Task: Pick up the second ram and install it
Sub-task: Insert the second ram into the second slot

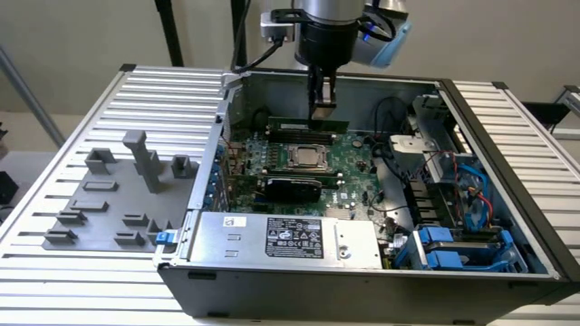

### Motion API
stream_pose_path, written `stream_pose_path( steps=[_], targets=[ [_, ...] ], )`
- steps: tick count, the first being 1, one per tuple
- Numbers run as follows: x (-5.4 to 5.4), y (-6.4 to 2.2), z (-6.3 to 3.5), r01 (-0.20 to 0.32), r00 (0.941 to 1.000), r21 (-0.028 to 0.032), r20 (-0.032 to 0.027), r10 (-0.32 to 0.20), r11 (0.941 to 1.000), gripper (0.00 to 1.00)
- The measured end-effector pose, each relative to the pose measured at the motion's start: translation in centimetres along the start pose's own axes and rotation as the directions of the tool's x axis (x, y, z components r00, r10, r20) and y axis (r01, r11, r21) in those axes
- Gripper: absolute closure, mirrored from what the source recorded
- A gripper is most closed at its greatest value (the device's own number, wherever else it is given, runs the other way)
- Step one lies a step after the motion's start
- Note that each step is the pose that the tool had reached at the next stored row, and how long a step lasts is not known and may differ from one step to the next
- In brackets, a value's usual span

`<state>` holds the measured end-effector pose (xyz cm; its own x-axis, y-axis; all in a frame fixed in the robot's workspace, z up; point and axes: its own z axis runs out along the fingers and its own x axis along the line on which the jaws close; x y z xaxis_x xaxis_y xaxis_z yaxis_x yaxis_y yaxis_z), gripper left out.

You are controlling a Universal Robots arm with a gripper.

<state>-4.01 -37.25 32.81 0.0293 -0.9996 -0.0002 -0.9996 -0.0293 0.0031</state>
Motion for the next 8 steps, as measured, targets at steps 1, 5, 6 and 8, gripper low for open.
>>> stream_pose_path(
  steps=[1,5,6,8],
  targets=[
    [0.1,0.00,0.18,-0.002,1.0000,0.0006,0.0003,0.002,1.0000,0.86],
    [0.4,0.01,0.90,-0.021,0.9998,0.0013,0.0004,0.021,0.9998,0.86],
    [0.5,0.01,1.09,-0.024,0.9997,0.0013,0.0004,0.024,0.9997,0.86],
    [0.5,0.01,1.44,-0.025,0.9997,0.0013,0.0005,0.025,0.9997,0.86]
  ],
)
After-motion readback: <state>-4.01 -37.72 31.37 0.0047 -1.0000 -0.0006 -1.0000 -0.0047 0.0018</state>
